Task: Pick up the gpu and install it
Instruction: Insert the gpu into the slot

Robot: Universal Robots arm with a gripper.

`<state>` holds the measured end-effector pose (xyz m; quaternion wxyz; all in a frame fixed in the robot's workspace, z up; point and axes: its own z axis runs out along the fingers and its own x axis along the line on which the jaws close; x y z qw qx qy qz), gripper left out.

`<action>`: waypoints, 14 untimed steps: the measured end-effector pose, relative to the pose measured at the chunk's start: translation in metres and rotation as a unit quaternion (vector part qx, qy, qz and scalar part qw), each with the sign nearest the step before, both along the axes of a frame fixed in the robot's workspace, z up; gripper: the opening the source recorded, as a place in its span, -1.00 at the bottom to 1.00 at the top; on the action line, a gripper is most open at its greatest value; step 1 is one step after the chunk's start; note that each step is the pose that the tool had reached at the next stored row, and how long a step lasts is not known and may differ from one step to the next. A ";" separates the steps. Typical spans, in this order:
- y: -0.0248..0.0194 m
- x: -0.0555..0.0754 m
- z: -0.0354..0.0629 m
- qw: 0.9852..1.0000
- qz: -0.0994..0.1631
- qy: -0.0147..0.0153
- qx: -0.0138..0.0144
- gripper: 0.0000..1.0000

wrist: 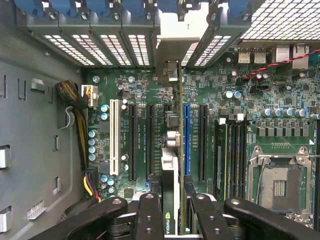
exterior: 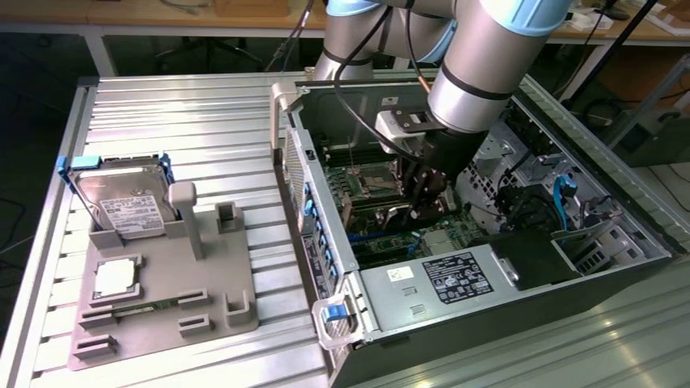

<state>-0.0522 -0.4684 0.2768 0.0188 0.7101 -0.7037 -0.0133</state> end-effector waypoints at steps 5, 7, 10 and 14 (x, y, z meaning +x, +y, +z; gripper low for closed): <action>0.0000 0.000 -0.0001 1.000 0.000 -0.001 0.000 -0.46; 0.0000 0.000 0.0000 1.000 0.000 -0.001 0.000 -0.46; 0.0000 0.000 -0.0012 1.000 0.000 -0.002 0.000 -0.46; 0.0201 -0.005 -0.0063 1.000 0.006 -0.008 -0.002 -0.46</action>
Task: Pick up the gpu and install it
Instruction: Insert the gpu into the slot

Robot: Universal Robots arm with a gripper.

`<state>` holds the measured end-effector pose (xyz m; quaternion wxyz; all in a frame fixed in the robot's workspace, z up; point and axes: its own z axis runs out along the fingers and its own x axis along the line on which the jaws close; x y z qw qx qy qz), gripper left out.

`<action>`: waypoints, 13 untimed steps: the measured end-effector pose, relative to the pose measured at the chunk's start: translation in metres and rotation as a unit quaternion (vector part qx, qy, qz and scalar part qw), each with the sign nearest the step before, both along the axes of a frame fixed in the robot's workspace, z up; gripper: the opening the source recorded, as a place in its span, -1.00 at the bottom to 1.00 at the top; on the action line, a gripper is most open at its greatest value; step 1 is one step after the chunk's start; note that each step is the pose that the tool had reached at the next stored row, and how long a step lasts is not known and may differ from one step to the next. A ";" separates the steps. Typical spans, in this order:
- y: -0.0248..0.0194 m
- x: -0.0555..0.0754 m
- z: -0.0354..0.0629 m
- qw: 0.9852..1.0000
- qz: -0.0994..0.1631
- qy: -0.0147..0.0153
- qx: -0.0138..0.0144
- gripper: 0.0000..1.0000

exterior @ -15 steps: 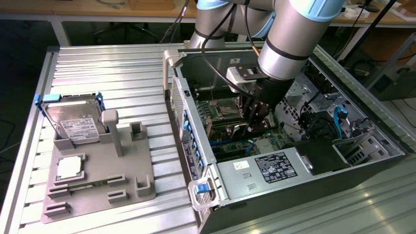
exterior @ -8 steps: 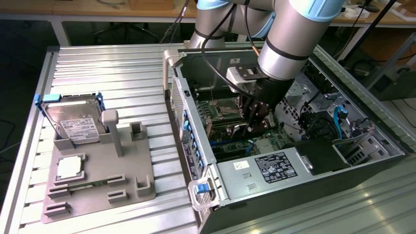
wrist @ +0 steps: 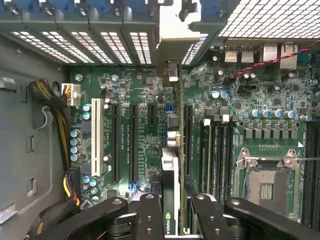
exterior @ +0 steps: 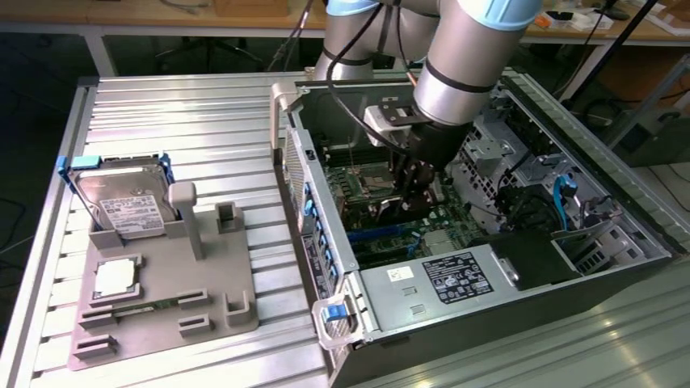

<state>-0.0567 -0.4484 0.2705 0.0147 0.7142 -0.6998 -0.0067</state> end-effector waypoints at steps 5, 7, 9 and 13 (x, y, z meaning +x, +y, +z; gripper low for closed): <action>0.0008 -0.018 -0.0055 1.000 -0.007 -0.006 -0.001 -0.46; 0.0013 -0.022 -0.0074 1.000 -0.014 -0.008 -0.001 -0.46; 0.0013 -0.023 -0.0084 1.000 -0.015 -0.009 -0.001 -0.46; 0.0010 -0.021 -0.0085 1.000 -0.023 -0.009 -0.006 -0.46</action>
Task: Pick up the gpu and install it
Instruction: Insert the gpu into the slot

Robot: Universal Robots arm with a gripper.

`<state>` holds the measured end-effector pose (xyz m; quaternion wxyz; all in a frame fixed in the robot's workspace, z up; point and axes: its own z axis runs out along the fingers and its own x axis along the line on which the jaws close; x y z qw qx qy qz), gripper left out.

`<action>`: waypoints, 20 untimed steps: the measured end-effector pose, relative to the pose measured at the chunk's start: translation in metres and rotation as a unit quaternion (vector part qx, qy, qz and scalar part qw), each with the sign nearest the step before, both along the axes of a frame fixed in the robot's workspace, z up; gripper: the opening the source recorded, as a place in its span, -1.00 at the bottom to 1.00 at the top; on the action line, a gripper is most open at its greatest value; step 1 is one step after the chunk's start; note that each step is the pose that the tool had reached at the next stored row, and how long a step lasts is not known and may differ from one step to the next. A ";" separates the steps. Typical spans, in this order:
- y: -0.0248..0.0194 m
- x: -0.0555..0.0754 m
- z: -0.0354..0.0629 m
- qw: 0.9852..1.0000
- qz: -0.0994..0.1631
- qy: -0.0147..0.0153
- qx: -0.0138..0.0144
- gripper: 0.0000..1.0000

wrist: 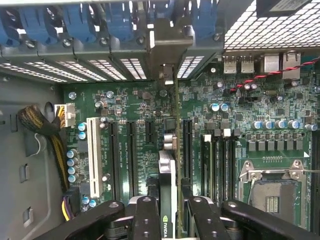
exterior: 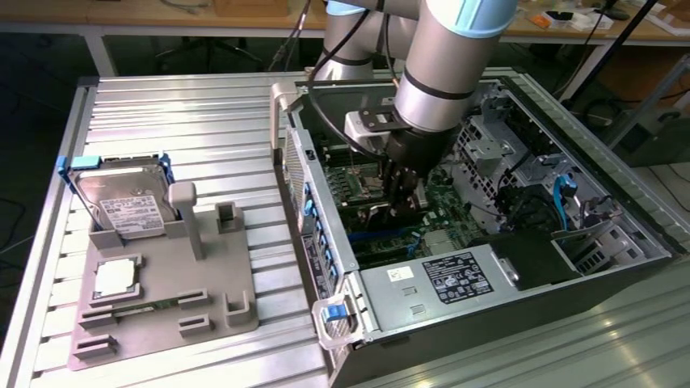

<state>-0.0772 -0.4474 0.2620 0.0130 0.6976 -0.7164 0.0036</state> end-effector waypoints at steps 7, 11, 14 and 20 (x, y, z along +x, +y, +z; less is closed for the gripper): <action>0.0000 0.000 -0.0032 1.000 -0.003 0.000 -0.002 -0.46; 0.0000 0.000 -0.0041 1.000 -0.004 -0.001 -0.002 -0.46; 0.0000 0.000 -0.0048 1.000 -0.005 -0.001 -0.002 -0.46; 0.0001 0.000 -0.0063 1.000 -0.006 -0.001 -0.001 -0.46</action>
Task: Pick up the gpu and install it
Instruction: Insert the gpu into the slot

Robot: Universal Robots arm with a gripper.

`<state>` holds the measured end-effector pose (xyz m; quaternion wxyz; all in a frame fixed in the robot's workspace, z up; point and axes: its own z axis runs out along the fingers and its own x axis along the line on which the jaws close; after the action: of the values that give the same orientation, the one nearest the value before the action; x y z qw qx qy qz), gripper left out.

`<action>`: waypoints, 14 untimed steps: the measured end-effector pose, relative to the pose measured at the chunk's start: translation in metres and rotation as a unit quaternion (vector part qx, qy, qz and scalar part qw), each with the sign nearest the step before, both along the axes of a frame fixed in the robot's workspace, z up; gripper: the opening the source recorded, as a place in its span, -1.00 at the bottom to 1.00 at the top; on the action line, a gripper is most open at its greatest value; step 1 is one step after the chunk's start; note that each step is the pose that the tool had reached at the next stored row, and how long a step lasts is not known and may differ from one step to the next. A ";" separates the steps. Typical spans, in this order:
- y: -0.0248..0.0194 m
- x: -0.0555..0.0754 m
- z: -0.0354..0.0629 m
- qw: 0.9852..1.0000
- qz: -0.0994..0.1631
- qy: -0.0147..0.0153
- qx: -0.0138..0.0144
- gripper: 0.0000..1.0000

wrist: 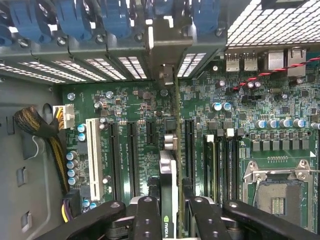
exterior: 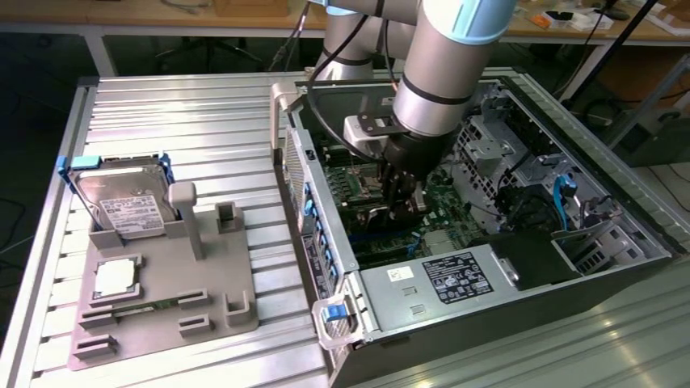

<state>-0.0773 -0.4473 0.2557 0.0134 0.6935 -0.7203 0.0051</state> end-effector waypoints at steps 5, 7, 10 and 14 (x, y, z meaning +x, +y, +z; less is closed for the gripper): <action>-0.0001 0.000 -0.0002 1.000 0.000 0.000 0.000 -0.46; -0.0001 -0.001 -0.0027 1.000 0.000 0.000 0.000 -0.46; -0.0001 -0.002 -0.0060 1.000 0.000 -0.001 0.000 -0.46; 0.0000 -0.003 -0.0061 1.000 0.000 -0.001 0.000 -0.46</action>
<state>-0.0798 -0.4474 0.2495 0.0130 0.6935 -0.7203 0.0059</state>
